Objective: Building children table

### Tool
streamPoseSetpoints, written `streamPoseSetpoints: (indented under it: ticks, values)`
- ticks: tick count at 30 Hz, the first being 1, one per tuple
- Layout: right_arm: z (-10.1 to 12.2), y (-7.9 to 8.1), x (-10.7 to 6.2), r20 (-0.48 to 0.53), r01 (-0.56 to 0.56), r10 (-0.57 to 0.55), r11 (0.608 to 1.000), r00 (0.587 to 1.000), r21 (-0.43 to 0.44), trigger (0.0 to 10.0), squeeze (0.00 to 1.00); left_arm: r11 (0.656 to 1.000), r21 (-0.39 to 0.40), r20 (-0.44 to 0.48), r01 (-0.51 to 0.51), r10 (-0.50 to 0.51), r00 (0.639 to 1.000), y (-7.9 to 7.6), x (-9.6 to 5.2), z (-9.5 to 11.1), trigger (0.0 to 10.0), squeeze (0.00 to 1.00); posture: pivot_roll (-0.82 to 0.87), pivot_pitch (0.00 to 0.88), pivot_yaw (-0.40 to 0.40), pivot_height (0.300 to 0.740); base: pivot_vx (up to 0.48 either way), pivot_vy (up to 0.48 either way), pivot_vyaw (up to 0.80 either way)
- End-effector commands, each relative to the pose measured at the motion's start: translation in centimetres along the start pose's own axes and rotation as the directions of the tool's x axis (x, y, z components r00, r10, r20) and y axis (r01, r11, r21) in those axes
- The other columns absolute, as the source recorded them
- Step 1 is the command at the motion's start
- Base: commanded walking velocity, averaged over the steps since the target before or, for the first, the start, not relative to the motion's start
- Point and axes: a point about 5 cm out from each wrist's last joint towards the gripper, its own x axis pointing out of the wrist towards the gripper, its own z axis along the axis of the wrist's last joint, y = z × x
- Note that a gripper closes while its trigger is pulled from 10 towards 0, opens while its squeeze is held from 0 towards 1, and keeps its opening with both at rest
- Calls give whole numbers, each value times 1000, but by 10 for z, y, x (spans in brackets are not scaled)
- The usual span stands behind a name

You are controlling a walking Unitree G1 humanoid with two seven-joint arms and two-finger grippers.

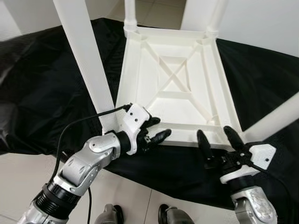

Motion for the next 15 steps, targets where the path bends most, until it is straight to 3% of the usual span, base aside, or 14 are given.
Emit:
streamPoseSetpoints:
  ticks: [1,15]
  values:
    - [-2,1,3,-13,-21,21,1000,1000,16,10000,0,987,12,-5,158,-158,987,-9,0,-1,10000,0,-26,180,-27,740,0,0,0]
    - [0,7,17,13,-56,55,994,998,91,10000,0,973,10,-55,231,-230,972,-22,-5,-9,10000,0,-10,184,-32,740,0,0,0]
